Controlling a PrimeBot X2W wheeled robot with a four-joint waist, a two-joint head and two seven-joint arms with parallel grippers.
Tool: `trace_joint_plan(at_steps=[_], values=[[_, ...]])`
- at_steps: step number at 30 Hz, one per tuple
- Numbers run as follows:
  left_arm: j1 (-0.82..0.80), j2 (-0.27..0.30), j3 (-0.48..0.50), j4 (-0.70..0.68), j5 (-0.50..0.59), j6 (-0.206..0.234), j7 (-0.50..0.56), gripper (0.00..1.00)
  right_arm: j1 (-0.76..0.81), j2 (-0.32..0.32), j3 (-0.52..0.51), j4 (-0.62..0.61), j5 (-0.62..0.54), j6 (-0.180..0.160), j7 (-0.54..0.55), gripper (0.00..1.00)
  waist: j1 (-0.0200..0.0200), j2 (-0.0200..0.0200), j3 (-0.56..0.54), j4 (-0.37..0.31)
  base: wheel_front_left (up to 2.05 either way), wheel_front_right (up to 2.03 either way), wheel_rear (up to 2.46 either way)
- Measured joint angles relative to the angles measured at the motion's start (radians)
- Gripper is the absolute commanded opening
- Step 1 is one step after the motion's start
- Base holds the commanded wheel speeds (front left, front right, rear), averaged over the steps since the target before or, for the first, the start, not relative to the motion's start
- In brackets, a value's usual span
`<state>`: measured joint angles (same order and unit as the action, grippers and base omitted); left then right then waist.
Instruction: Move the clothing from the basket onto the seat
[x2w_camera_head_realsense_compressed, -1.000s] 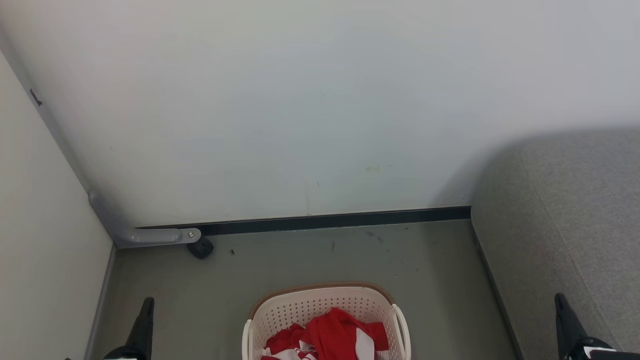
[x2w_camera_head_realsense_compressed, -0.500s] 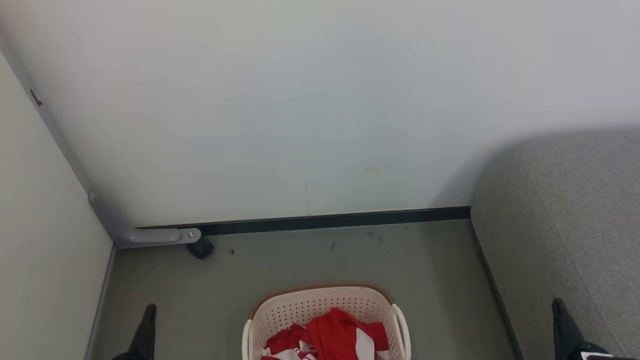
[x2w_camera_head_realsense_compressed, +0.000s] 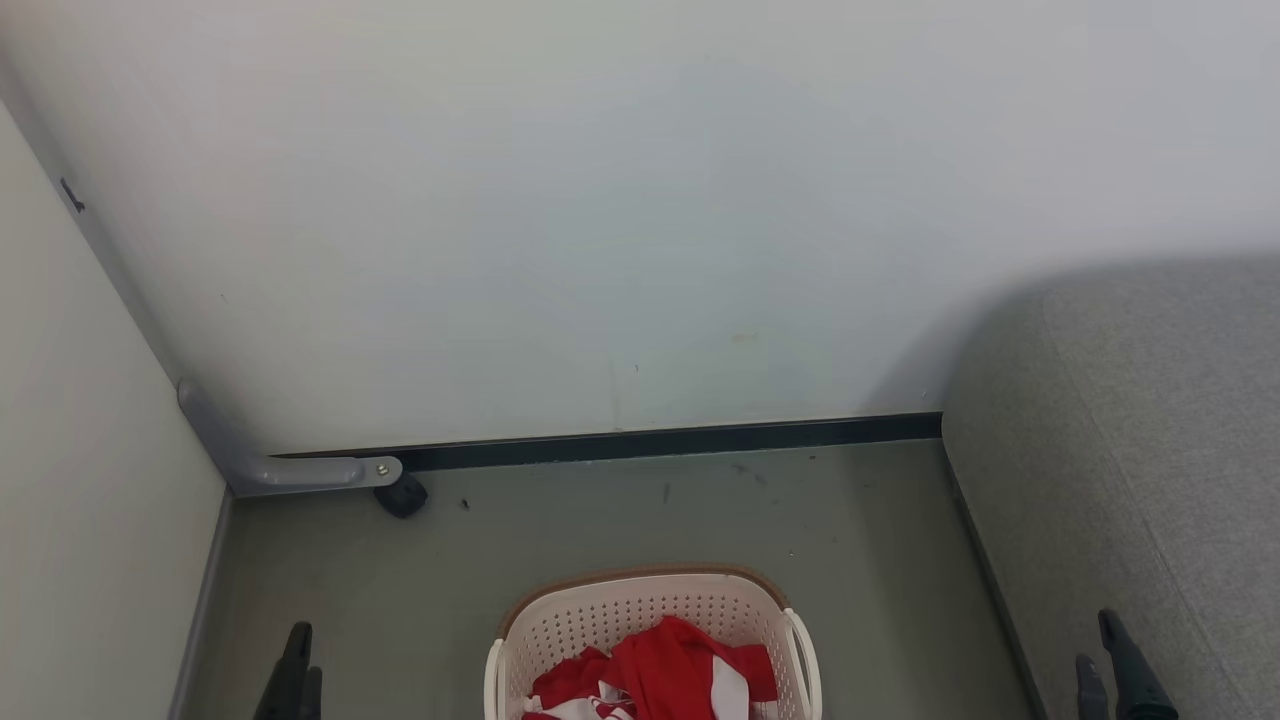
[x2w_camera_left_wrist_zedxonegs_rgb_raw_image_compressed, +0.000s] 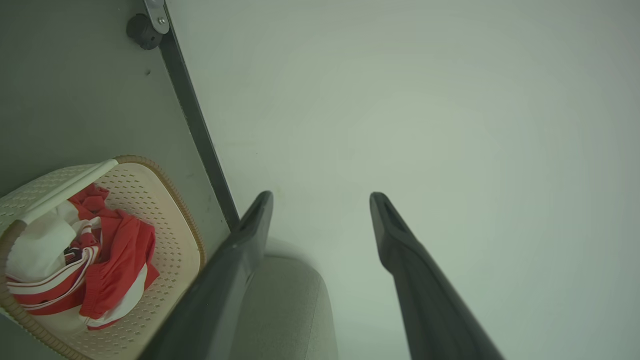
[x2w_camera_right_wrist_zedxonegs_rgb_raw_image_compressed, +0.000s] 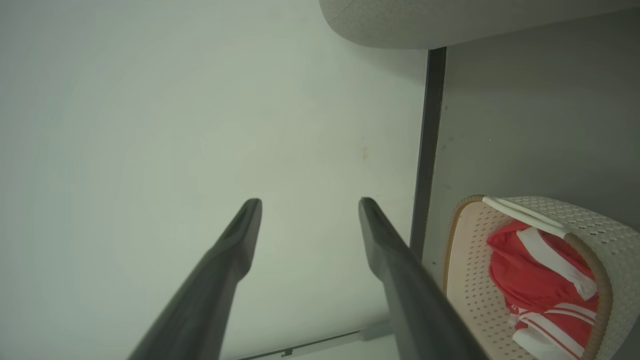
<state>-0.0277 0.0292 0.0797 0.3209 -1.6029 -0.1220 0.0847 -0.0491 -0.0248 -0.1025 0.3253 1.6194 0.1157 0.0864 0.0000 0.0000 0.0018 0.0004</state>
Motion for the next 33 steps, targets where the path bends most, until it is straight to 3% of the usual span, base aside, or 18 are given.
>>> trace_joint_plan(at_steps=[14, 25, 33], values=[[0.000, 0.008, -0.024, -0.063, 0.010, 0.000, -0.050, 1.00, -0.007, -0.009, 0.046, -0.038, -0.005, 0.000, -0.045, 1.00, 0.0000, 0.0000, 0.000, -0.001, 0.00, 0.00, 0.00], [0.000, 0.057, -0.073, -0.098, 0.180, 0.000, -0.097, 1.00, -0.029, -0.062, 0.123, -0.062, -0.135, 0.000, -0.092, 1.00, 0.0000, 0.0000, 0.002, -0.003, 0.00, 0.00, 0.00], [0.000, 0.090, -0.102, -0.114, 0.329, 0.018, -0.130, 1.00, -0.056, -0.111, 0.193, -0.077, -0.304, 0.000, -0.130, 1.00, 0.0000, 0.0000, 0.003, -0.003, 0.00, 0.00, 0.00]])
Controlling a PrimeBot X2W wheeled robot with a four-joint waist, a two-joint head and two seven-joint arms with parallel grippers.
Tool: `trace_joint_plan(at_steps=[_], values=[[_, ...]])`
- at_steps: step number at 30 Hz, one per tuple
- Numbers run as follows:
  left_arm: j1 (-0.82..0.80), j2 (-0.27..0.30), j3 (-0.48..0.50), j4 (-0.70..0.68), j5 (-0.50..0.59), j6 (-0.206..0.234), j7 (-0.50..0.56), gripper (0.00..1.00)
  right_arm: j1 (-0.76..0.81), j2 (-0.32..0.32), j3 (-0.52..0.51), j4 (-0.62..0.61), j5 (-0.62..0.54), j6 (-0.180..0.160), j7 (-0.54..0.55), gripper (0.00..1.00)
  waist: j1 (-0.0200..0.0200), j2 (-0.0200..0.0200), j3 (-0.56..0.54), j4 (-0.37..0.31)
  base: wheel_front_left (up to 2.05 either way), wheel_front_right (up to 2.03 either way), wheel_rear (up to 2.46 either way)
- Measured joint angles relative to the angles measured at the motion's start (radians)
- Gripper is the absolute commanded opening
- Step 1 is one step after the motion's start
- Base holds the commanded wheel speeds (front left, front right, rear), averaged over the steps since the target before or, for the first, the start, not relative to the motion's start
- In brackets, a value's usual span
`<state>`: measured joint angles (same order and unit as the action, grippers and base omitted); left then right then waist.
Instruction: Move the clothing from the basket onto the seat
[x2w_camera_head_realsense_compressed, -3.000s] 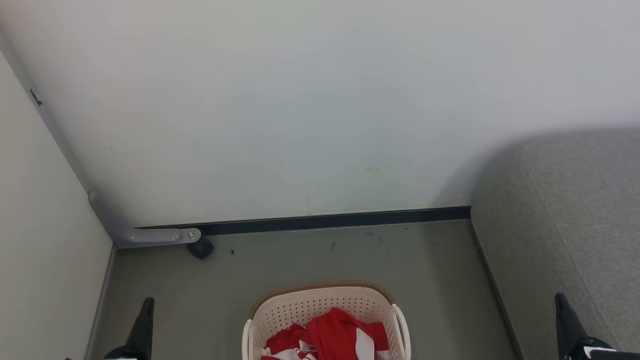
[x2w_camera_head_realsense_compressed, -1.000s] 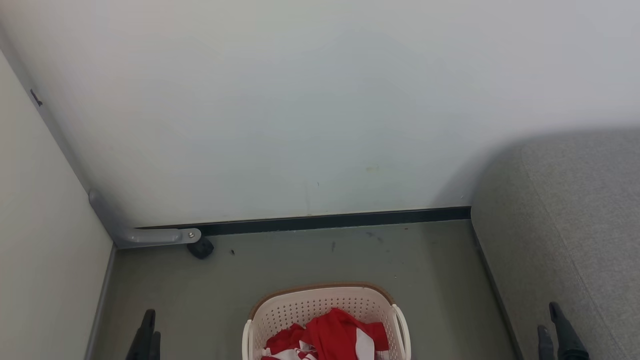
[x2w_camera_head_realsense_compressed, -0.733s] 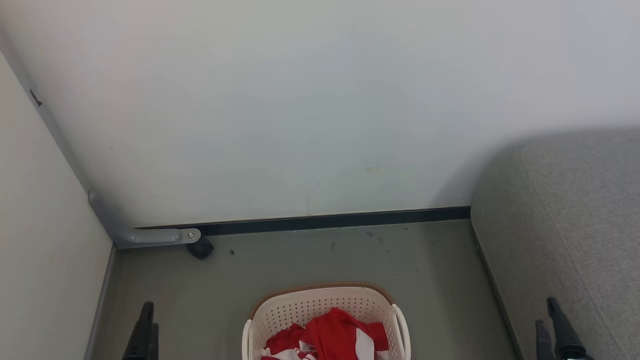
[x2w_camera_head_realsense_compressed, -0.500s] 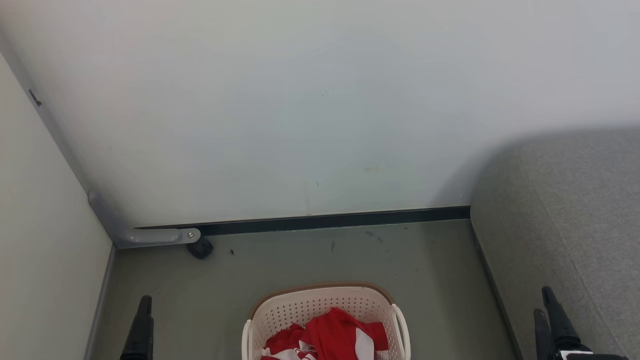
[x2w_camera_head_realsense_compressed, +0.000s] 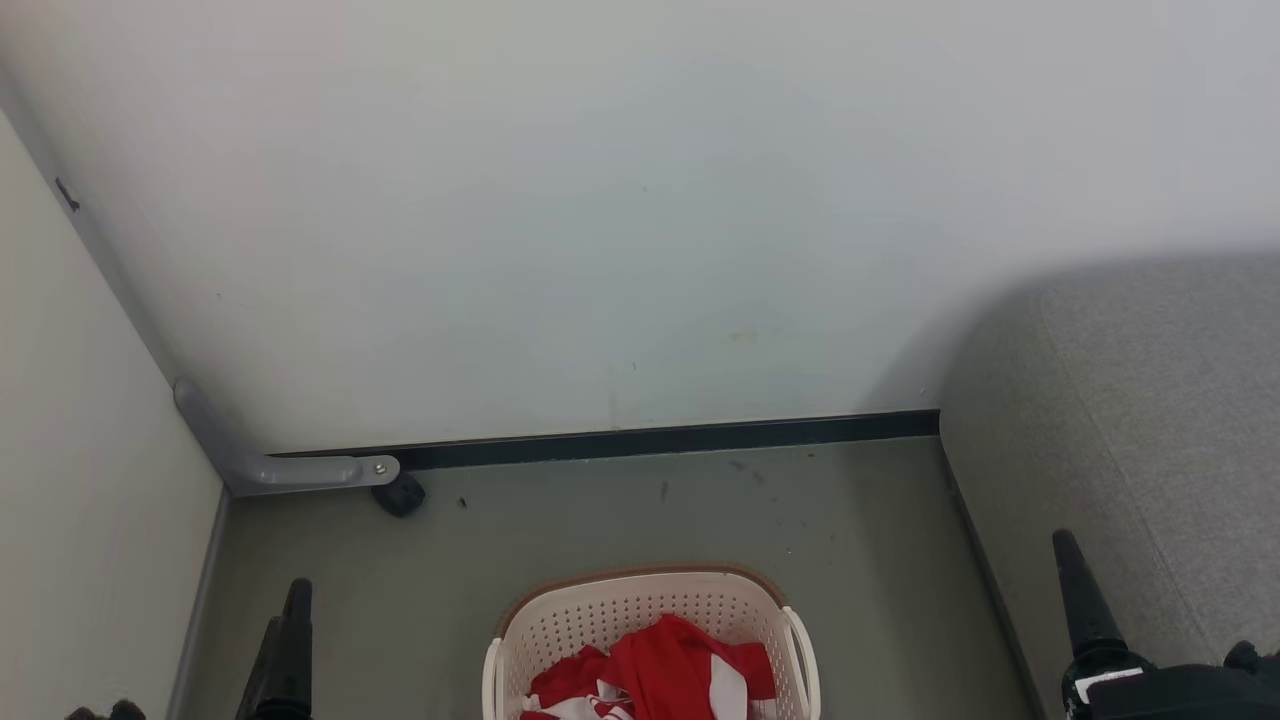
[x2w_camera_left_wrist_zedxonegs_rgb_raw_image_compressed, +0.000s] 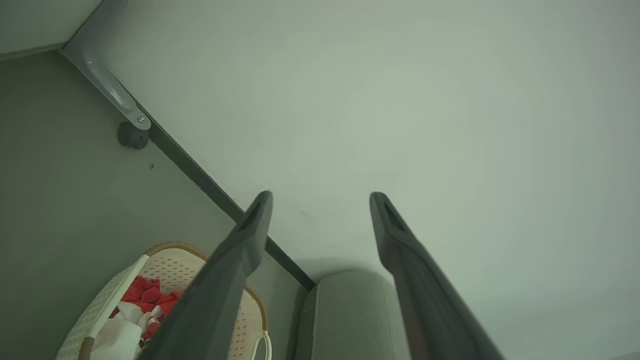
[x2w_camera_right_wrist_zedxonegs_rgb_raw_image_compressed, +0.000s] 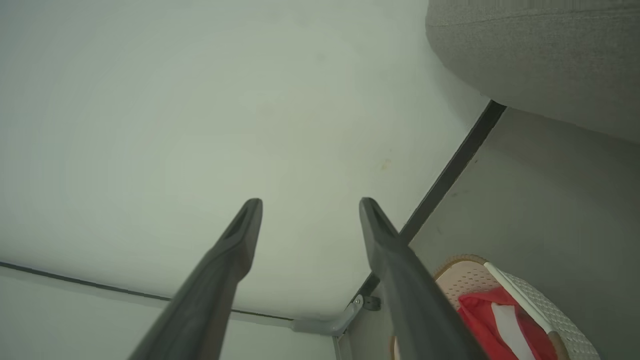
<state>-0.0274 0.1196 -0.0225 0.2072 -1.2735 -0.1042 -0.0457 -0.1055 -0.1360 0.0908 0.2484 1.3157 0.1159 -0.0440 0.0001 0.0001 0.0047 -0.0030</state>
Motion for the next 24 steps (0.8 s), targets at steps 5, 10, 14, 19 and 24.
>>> trace_joint_plan(at_steps=[5, 10, 14, 19, 24], values=[[0.000, 0.026, -0.041, -0.020, 0.124, 0.017, -0.019, 1.00, -0.015, -0.030, 0.046, -0.007, -0.115, -0.006, -0.021, 1.00, 0.0000, 0.0000, 0.001, -0.001, 0.00, 0.00, 0.00], [0.000, 0.047, -0.067, -0.037, 0.246, 0.052, -0.037, 1.00, -0.030, -0.054, 0.093, -0.011, -0.218, -0.024, -0.038, 1.00, 0.0000, 0.0000, 0.001, -0.001, 0.00, 0.00, 0.00], [0.000, 0.060, -0.086, -0.040, 0.321, 0.079, -0.051, 1.00, -0.033, -0.071, 0.123, -0.012, -0.298, -0.049, -0.054, 1.00, 0.0000, 0.0000, 0.001, -0.002, 0.00, 0.00, 0.00], [0.001, 0.068, -0.100, -0.044, 0.400, 0.097, -0.071, 1.00, -0.039, -0.087, 0.153, -0.012, -0.377, -0.068, -0.071, 1.00, 0.0000, 0.0000, 0.000, -0.003, 0.00, 0.00, 0.00], [0.001, 0.072, -0.116, -0.055, 0.466, 0.109, -0.088, 1.00, -0.050, -0.093, 0.182, -0.017, -0.438, -0.077, -0.090, 1.00, 0.0000, 0.0000, 0.000, -0.005, 0.00, 0.00, 0.00]])
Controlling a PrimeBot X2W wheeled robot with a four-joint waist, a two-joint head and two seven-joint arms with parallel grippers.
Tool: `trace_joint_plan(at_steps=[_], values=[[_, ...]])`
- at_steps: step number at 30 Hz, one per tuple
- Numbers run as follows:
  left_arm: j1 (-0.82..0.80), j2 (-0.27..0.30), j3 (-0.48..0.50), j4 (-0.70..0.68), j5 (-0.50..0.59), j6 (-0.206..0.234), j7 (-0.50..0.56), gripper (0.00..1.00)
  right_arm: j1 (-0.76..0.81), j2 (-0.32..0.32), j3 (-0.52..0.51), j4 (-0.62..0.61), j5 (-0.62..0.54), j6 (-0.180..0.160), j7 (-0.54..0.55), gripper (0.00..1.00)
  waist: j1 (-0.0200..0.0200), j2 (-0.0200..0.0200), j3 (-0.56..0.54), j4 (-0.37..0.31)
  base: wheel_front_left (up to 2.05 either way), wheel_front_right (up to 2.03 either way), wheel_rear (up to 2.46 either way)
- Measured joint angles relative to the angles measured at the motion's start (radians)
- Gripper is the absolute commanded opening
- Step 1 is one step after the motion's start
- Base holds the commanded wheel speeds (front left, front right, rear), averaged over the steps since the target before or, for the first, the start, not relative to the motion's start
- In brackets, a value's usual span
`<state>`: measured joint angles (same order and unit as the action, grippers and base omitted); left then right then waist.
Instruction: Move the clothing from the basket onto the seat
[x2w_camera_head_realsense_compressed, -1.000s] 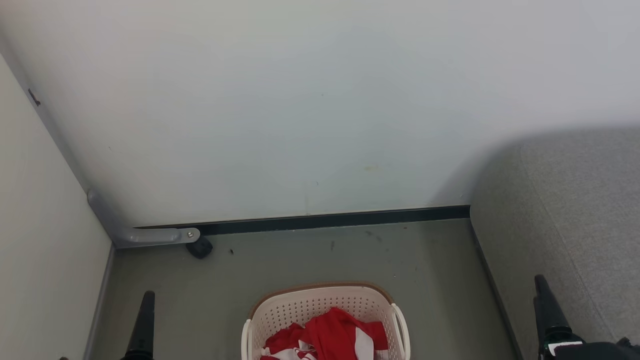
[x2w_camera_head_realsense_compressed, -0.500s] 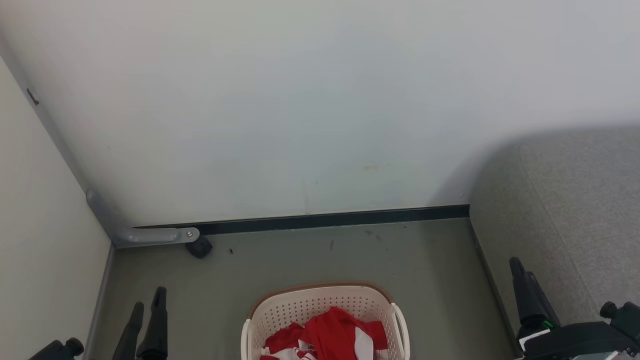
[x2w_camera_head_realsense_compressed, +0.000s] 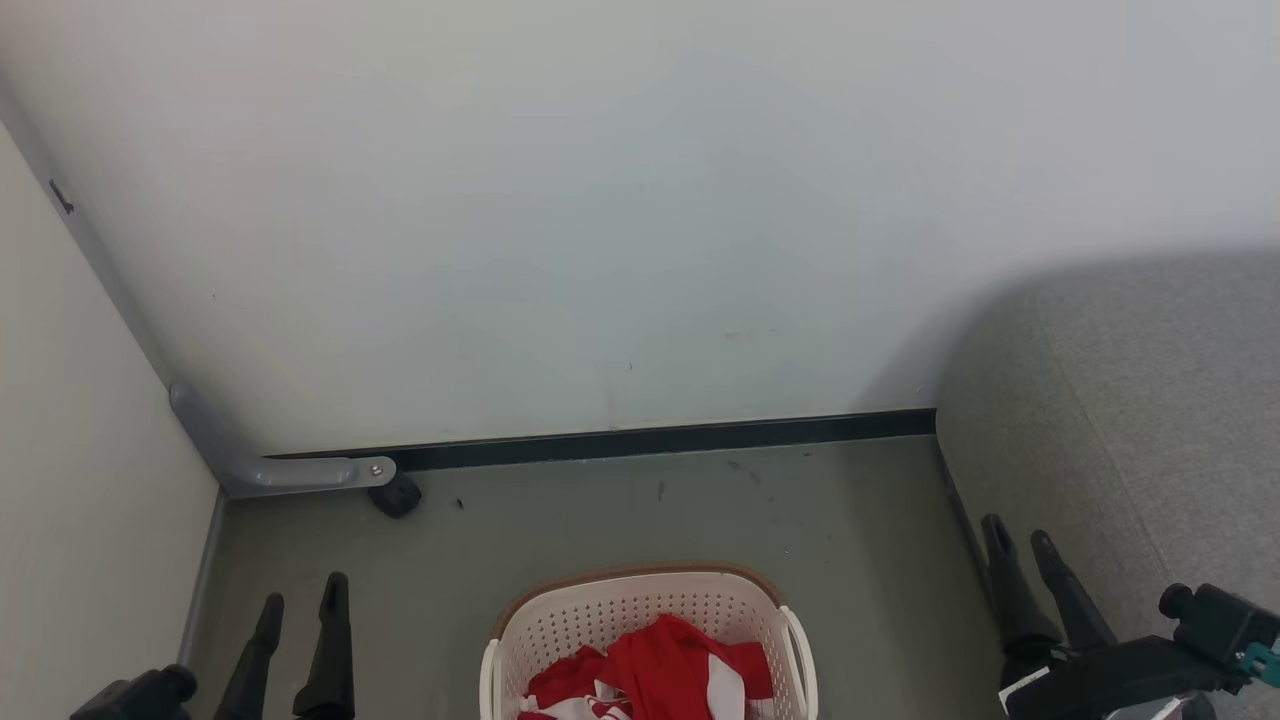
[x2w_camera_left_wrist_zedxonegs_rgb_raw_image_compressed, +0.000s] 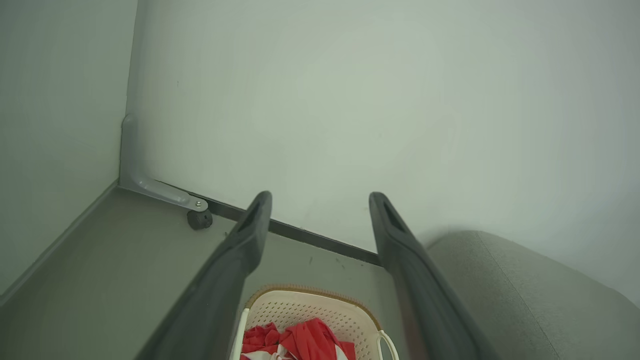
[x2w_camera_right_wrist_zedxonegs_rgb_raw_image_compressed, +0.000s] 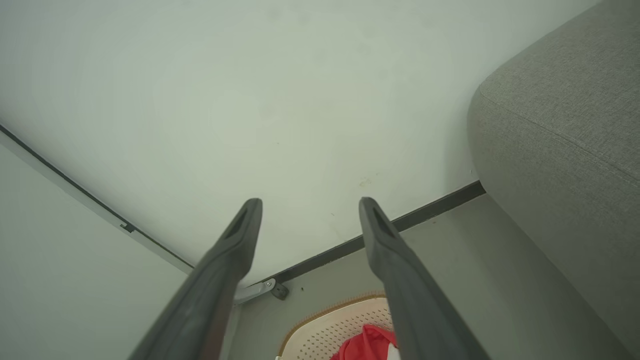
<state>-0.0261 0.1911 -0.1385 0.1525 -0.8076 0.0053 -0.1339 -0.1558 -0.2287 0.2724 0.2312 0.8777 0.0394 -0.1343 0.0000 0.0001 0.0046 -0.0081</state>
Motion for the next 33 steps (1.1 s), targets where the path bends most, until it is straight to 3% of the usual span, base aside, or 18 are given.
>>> trace_joint_plan(at_steps=[33], values=[[0.016, 0.028, -0.049, -0.073, 0.381, 0.049, -0.116, 1.00, -0.038, -0.040, 0.117, -0.014, -0.357, -0.013, -0.115, 1.00, 0.0000, 0.0000, 0.003, -0.004, 0.00, 0.00, 0.00]])
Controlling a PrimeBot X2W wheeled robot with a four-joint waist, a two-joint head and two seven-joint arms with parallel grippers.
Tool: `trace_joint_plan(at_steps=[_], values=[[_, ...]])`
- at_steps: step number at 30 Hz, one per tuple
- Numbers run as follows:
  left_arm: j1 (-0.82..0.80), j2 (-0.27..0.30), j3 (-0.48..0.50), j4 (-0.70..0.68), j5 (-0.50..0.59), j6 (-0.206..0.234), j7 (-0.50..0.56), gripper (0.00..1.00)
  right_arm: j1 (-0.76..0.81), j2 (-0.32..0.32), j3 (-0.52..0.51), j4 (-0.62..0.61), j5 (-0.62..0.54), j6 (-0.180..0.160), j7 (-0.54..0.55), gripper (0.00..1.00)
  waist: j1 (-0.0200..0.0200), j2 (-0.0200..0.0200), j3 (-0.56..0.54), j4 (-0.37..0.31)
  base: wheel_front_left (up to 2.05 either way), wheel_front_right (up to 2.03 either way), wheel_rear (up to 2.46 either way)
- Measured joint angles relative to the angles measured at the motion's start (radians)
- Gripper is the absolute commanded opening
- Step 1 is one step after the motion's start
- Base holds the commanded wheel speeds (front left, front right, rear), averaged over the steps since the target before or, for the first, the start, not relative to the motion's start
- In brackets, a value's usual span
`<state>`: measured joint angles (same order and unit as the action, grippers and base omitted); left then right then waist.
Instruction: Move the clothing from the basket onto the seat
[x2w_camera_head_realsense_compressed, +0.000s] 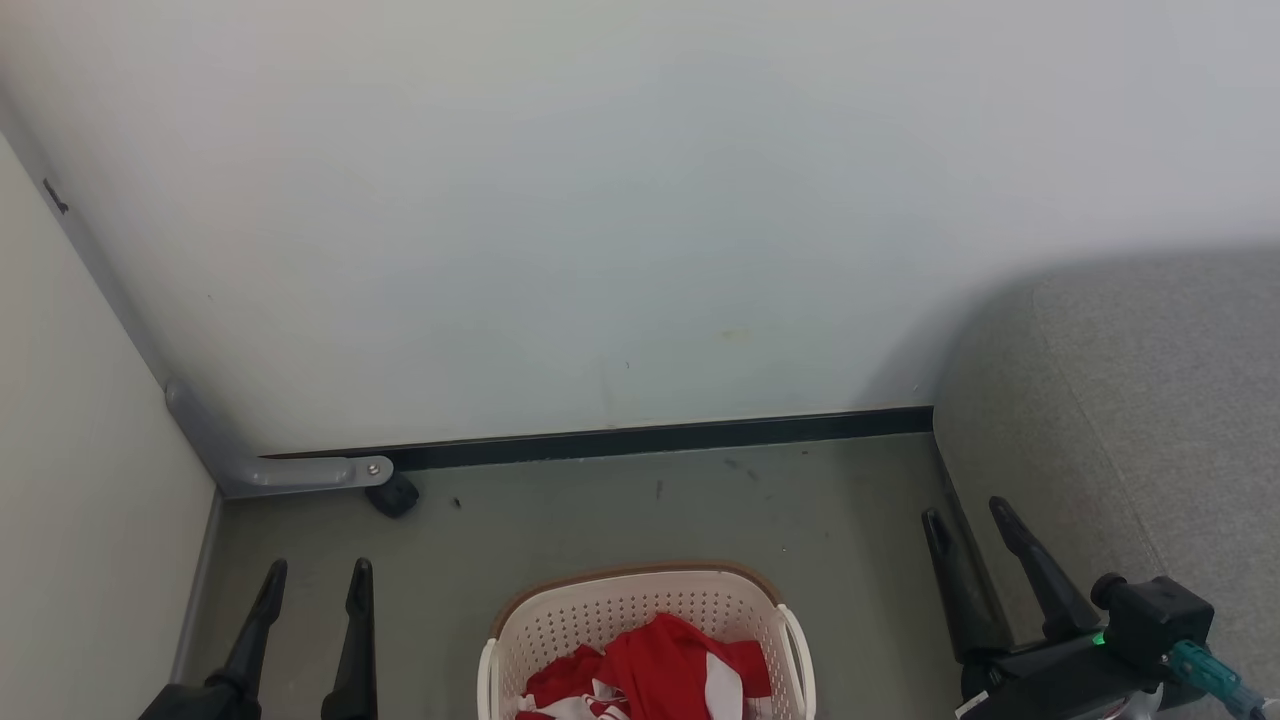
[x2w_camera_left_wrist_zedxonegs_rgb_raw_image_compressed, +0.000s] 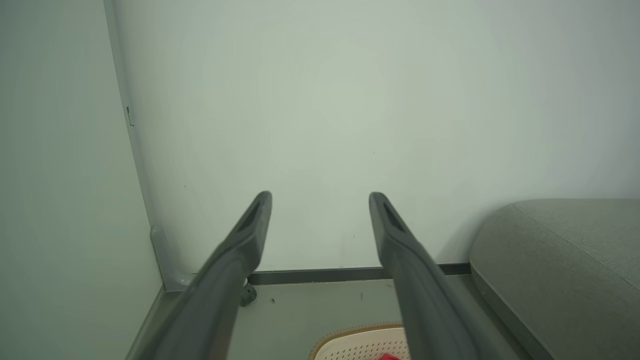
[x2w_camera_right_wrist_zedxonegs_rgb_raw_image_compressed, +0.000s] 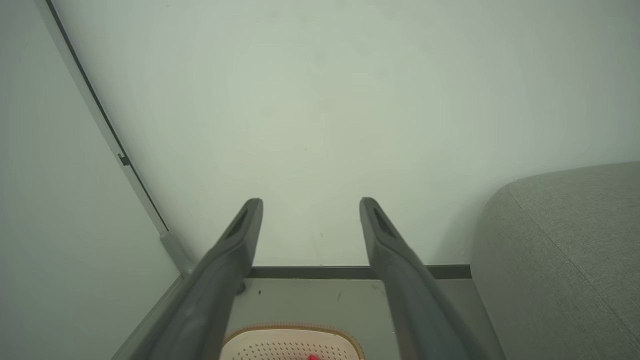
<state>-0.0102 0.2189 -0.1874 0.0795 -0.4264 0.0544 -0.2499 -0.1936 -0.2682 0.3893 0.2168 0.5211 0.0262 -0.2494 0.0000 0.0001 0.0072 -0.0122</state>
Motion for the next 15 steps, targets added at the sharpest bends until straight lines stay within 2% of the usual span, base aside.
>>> trace_joint_plan(at_steps=[15], values=[[0.012, -0.009, 0.010, 0.001, 0.006, -0.002, 0.000, 1.00, 0.000, 0.012, -0.032, 0.008, -0.010, 0.006, 0.000, 1.00, 0.0000, 0.0000, 0.003, -0.002, 0.00, 0.00, 0.00]])
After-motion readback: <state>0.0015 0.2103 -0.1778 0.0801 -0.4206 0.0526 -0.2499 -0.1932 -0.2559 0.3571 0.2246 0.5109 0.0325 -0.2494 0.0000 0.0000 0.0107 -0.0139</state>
